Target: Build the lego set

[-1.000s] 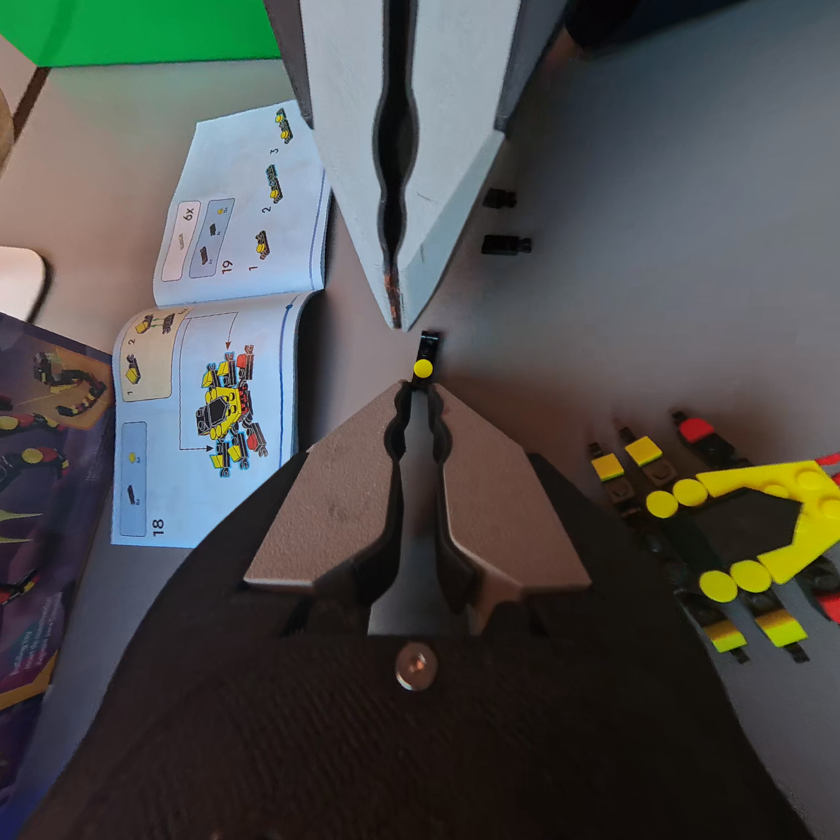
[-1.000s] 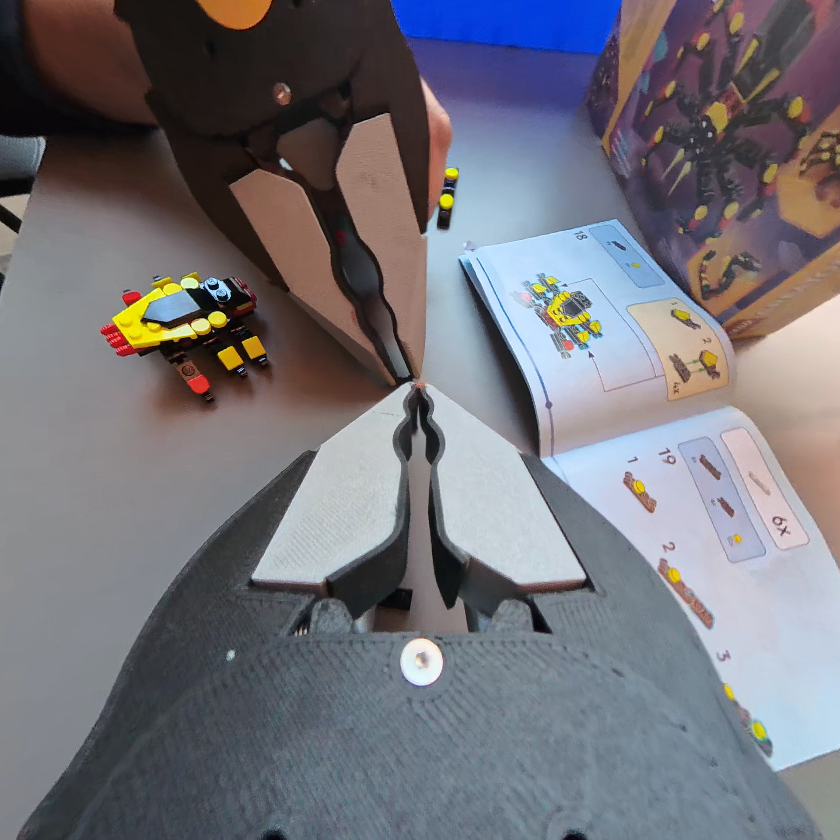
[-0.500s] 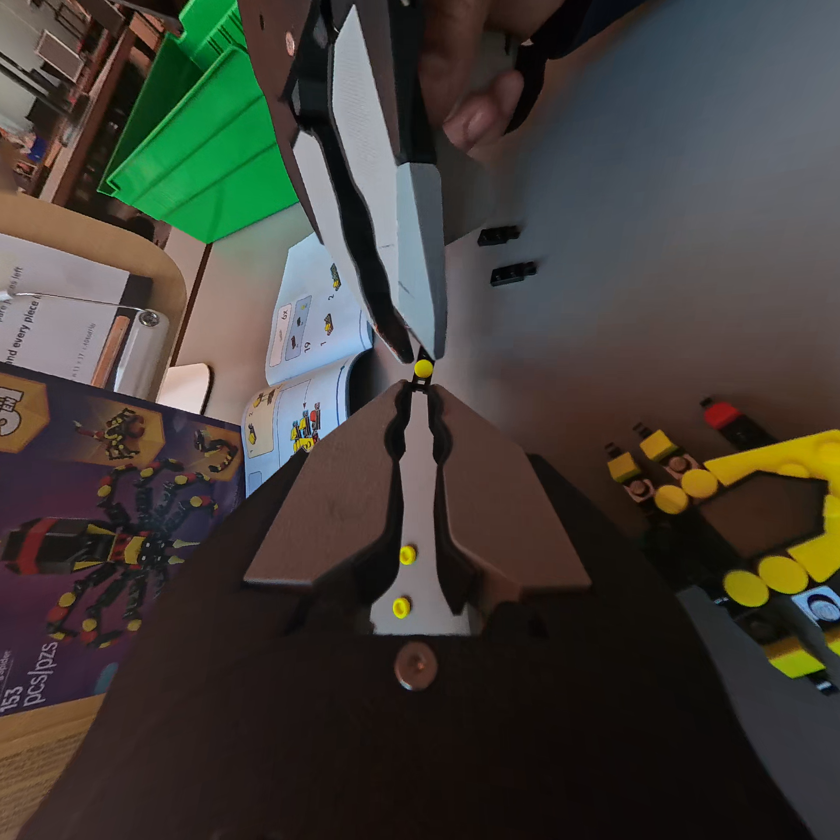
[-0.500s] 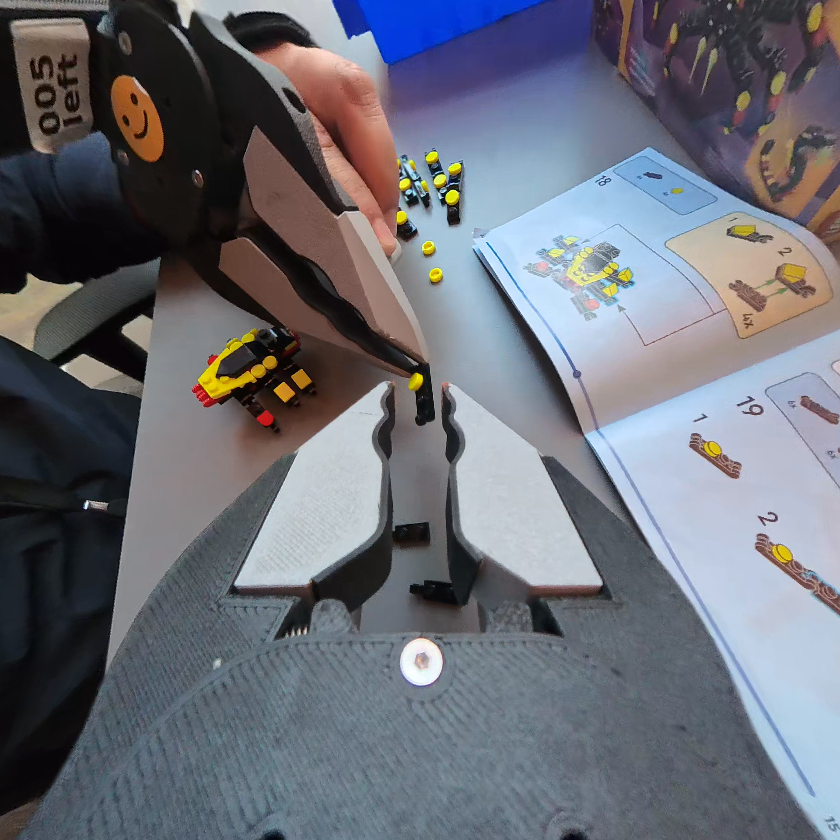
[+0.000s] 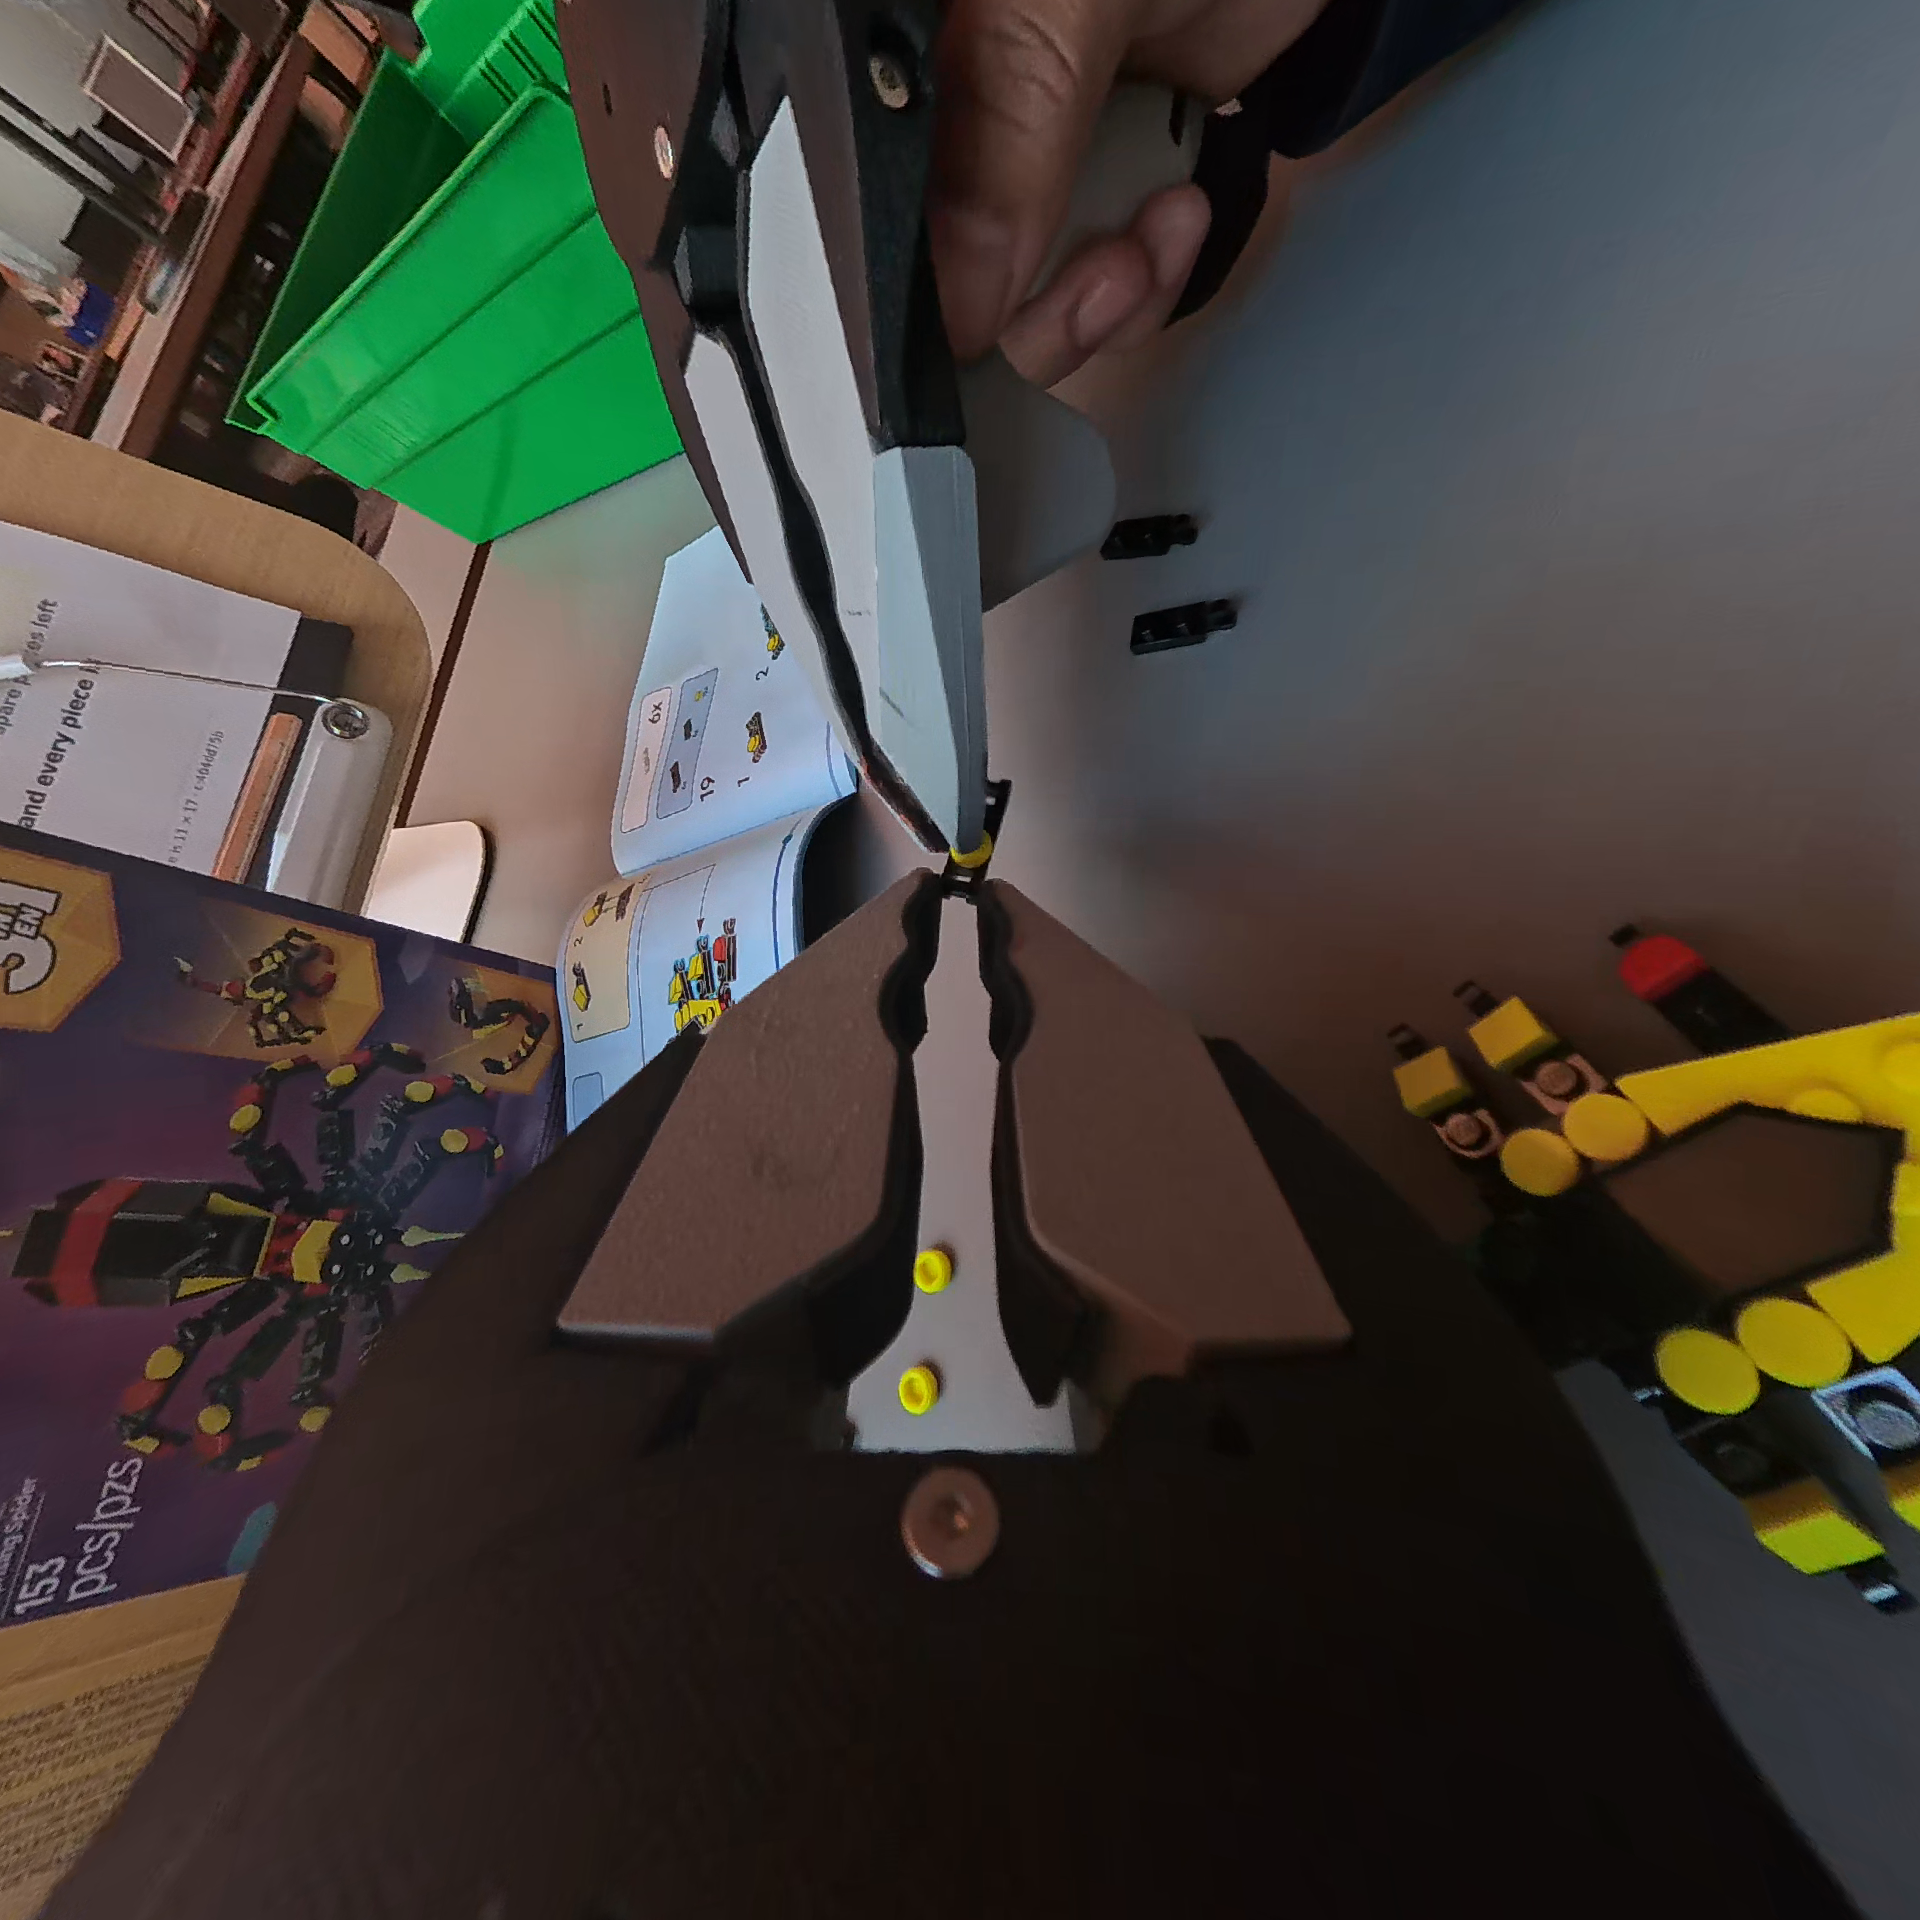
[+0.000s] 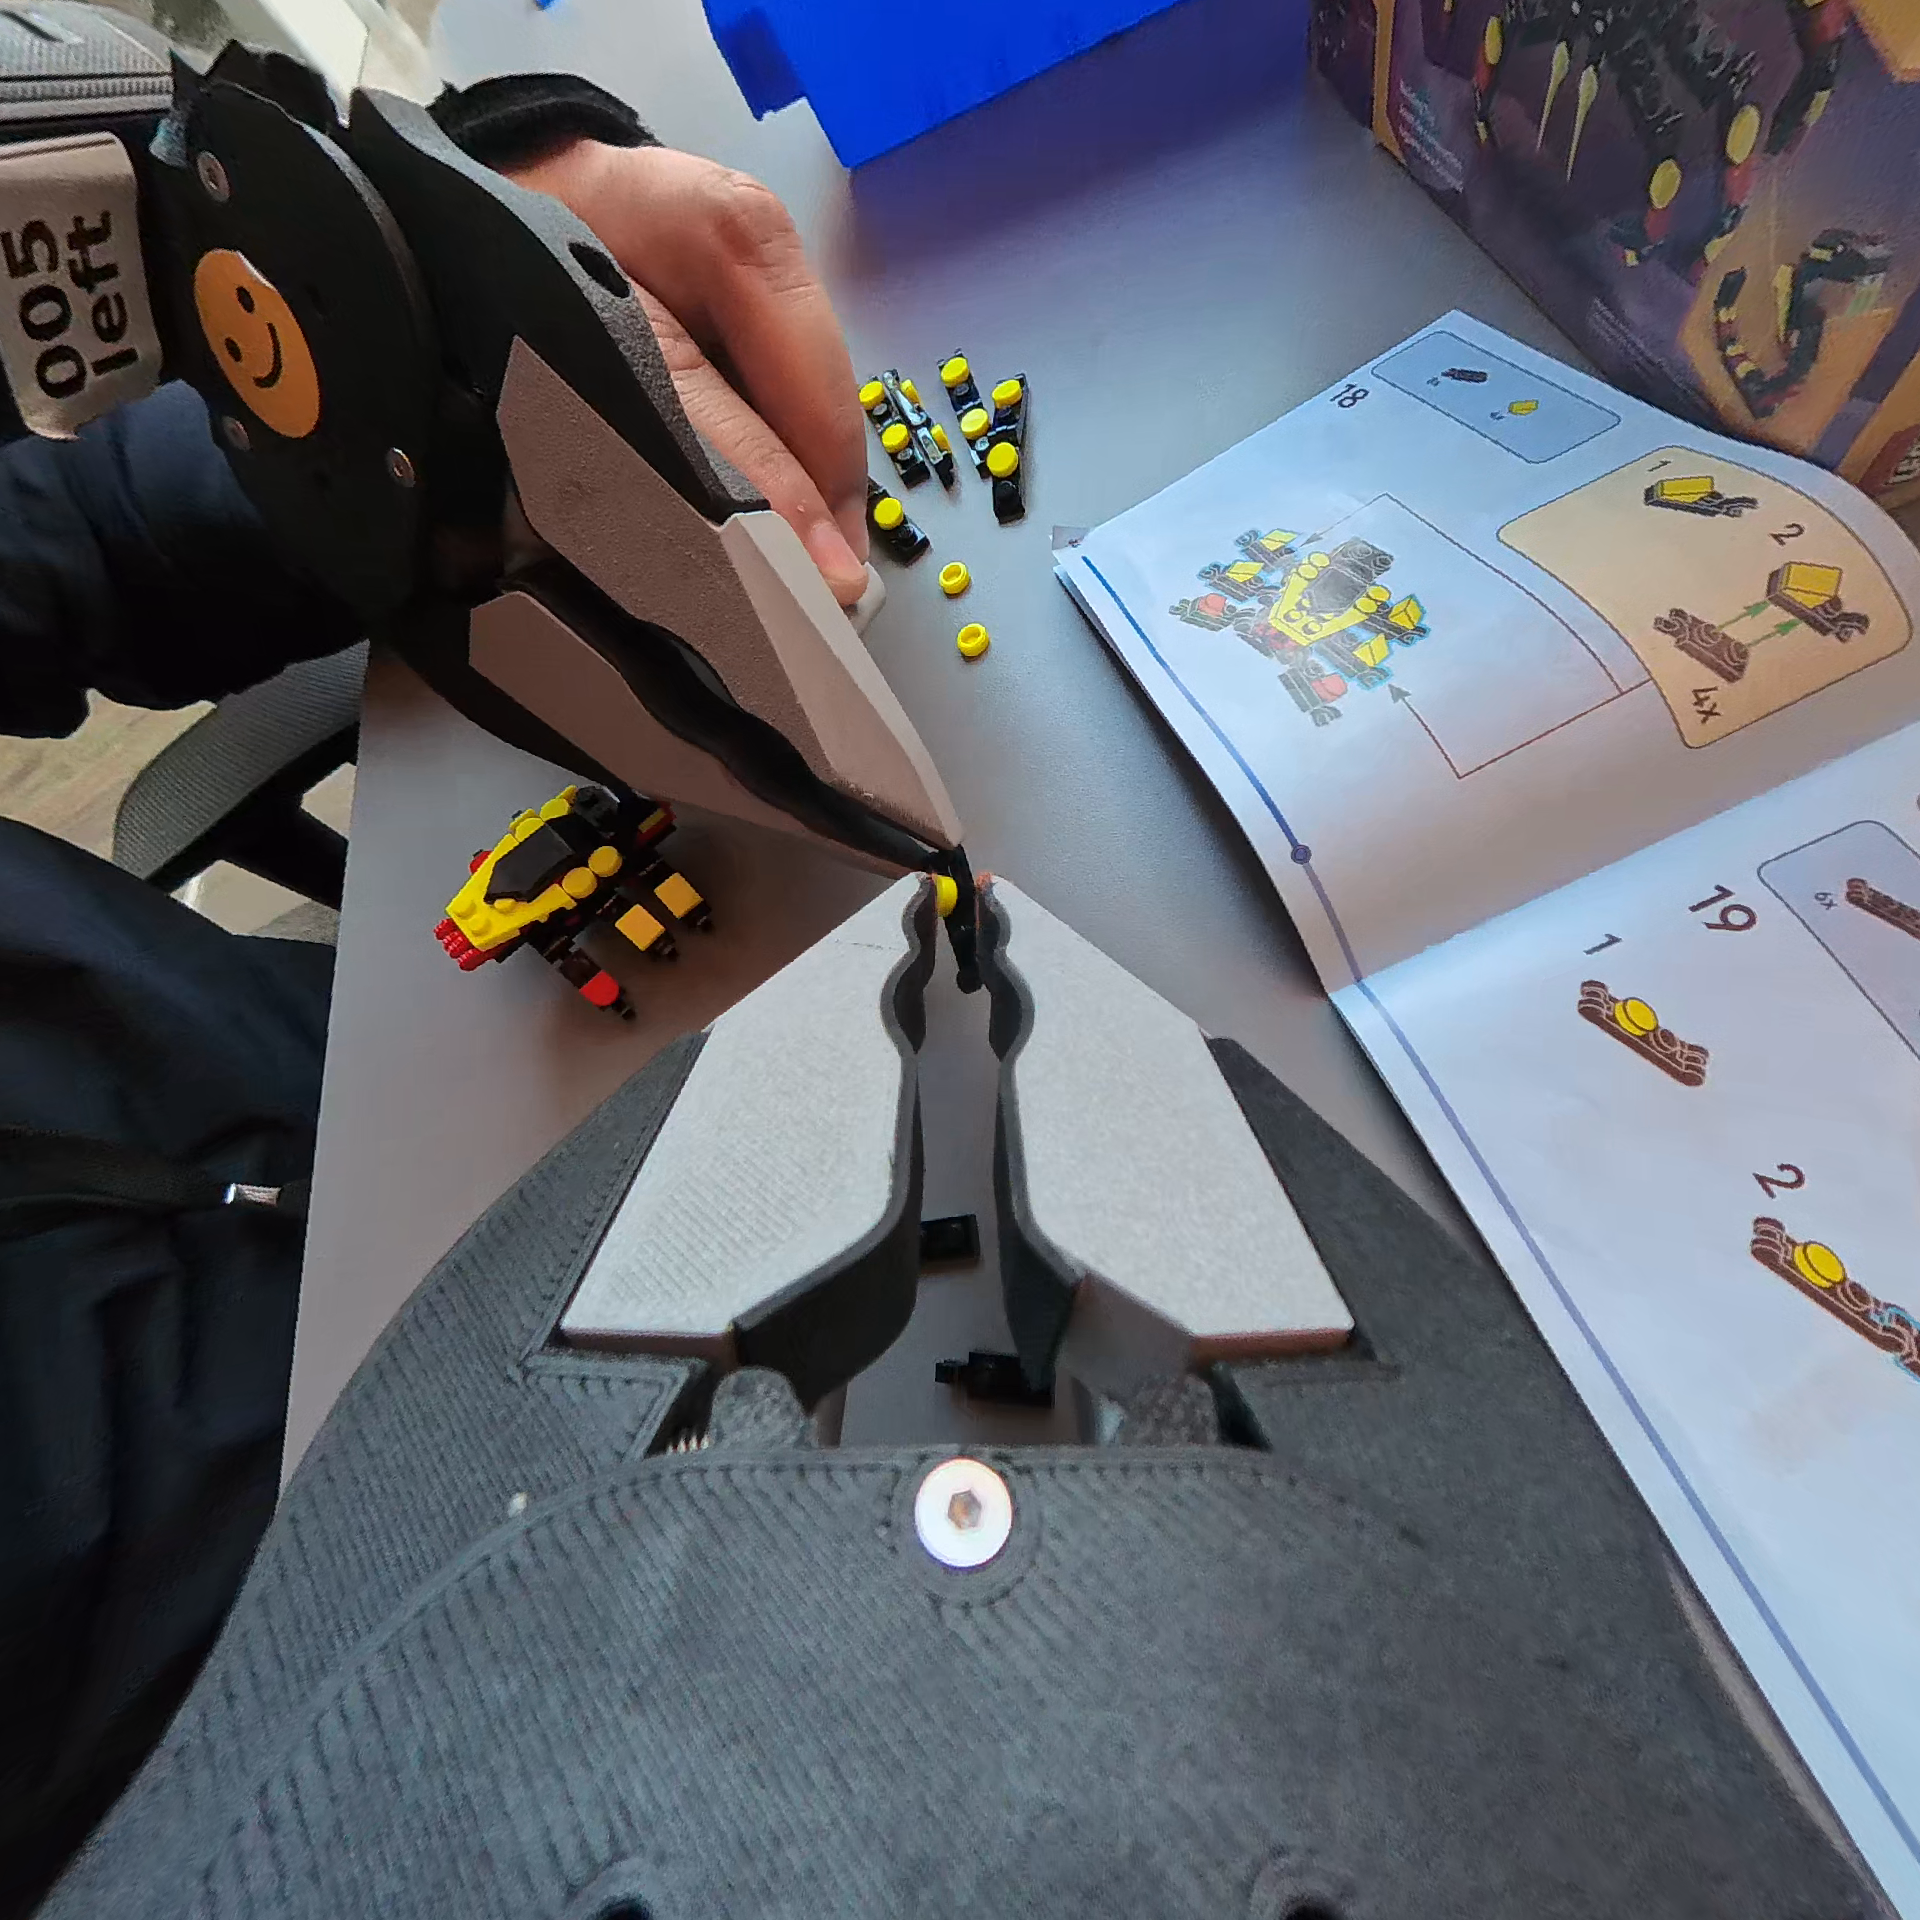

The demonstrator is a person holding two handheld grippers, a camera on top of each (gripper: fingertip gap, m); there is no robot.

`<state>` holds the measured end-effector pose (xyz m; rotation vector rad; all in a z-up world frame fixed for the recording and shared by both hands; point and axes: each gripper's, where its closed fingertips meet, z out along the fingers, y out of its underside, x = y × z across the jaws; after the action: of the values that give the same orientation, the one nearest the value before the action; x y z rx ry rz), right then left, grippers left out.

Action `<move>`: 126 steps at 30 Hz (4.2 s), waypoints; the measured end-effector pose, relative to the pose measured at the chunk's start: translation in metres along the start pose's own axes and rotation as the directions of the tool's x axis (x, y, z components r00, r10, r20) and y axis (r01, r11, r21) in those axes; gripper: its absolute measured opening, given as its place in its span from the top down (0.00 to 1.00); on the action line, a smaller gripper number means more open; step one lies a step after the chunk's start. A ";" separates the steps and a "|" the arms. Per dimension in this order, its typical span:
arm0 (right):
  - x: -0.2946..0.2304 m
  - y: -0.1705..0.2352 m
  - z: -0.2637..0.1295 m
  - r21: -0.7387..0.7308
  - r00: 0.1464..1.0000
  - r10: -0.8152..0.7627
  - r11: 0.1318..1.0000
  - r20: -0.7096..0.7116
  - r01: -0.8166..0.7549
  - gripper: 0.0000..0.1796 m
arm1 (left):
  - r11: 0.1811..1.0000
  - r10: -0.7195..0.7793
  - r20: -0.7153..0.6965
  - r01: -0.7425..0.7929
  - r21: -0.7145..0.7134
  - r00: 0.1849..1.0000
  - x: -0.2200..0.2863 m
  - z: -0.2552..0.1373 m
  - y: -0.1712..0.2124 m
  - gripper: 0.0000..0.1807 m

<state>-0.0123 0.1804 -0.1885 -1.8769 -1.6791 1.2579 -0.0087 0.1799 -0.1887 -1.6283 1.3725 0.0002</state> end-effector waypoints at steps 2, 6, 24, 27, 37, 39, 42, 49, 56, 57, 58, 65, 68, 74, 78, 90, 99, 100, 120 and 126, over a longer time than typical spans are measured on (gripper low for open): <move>0.000 0.000 0.000 0.002 1.000 0.004 1.000 0.007 -0.004 0.97 | 1.000 0.006 0.005 -0.006 -0.001 1.000 0.000 0.000 0.000 0.98; 0.000 0.001 0.000 -0.002 1.000 -0.015 1.000 0.018 0.015 0.97 | 1.000 0.008 -0.002 -0.008 0.006 1.000 0.001 0.000 0.000 0.98; -0.008 0.004 0.001 0.000 0.994 -0.048 0.999 0.098 0.048 0.95 | 0.996 0.088 -0.001 -0.088 0.034 0.996 0.003 -0.003 -0.002 0.98; -0.008 0.005 0.002 -0.003 0.994 -0.039 0.999 0.106 0.040 0.96 | 0.995 0.095 -0.003 -0.094 0.031 0.996 0.004 -0.003 -0.001 0.98; -0.010 0.007 0.002 -0.018 0.989 0.020 1.000 0.148 -0.018 0.97 | 0.991 0.130 0.001 -0.130 0.020 0.991 0.006 -0.003 -0.002 0.98; -0.010 0.008 0.003 -0.025 0.990 0.008 1.000 0.139 -0.005 0.97 | 0.992 0.126 -0.004 -0.126 0.021 0.992 0.007 -0.003 -0.001 0.98; -0.010 0.007 0.003 -0.031 0.992 -0.030 0.999 0.122 0.034 0.98 | 0.992 0.122 -0.001 -0.121 0.020 0.993 0.006 -0.004 0.000 0.98; -0.012 0.000 0.002 -0.001 0.990 -0.108 0.994 0.086 0.108 0.99 | 0.994 0.091 0.014 -0.091 0.052 0.996 -0.001 -0.009 -0.003 0.98; -0.010 0.001 0.006 -0.034 0.965 -0.259 0.965 -0.030 0.258 0.99 | 0.992 -0.096 -0.039 0.098 0.077 0.995 -0.006 -0.013 0.003 0.99; -0.011 -0.002 0.004 -0.028 0.956 -0.288 0.958 -0.052 0.287 0.99 | 0.986 -0.142 -0.065 0.147 0.082 0.988 -0.005 -0.013 0.003 0.96; -0.012 -0.005 0.003 -0.023 0.947 -0.313 0.950 -0.075 0.312 0.99 | 0.979 -0.181 -0.096 0.189 0.082 0.979 -0.004 -0.013 0.003 0.95; -0.017 -0.006 0.001 -0.051 0.898 -0.420 0.908 -0.132 0.416 0.99 | 0.965 -0.232 -0.151 0.247 0.088 0.961 0.001 -0.011 0.000 0.90; -0.018 -0.005 0.002 -0.061 0.892 -0.432 0.902 -0.131 0.428 0.99 | 0.966 -0.219 -0.168 0.238 0.101 0.961 0.004 -0.011 -0.004 0.93; -0.021 -0.004 0.003 -0.068 0.882 -0.452 0.892 -0.132 0.447 0.99 | 0.964 -0.214 -0.183 0.238 0.121 0.959 0.006 -0.013 -0.008 0.94; -0.023 -0.004 0.002 -0.050 0.889 -0.445 0.895 -0.111 0.443 0.99 | 0.964 -0.206 -0.184 0.232 0.129 0.961 0.008 -0.014 -0.009 0.94; -0.031 -0.012 -0.005 0.010 0.873 -0.474 0.878 -0.117 0.478 1.00 | 0.973 -0.148 -0.174 0.174 0.149 0.974 0.009 -0.018 -0.015 0.98; -0.029 -0.015 -0.013 -0.017 0.799 -0.567 0.818 -0.199 0.576 0.99 | 0.975 -0.109 -0.114 0.128 0.182 0.988 0.003 -0.019 -0.020 0.98; -0.030 -0.014 -0.013 -0.027 0.784 -0.585 0.805 -0.207 0.593 0.98 | 0.976 -0.102 -0.112 0.121 0.181 0.988 0.003 -0.019 -0.020 0.98; -0.026 -0.013 -0.009 -0.095 0.704 -0.655 0.747 -0.276 0.658 0.97 | 0.970 -0.131 -0.097 0.148 0.193 0.987 -0.001 -0.020 -0.022 0.98; -0.029 -0.015 -0.010 -0.118 0.718 -0.644 0.761 -0.266 0.638 0.98 | 0.962 -0.163 -0.116 0.184 0.204 0.980 -0.001 -0.022 -0.023 0.97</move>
<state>-0.0113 0.1608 -0.1610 -1.2042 -1.9192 0.6379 -0.0038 0.1641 -0.1621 -1.5776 1.2518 -0.3253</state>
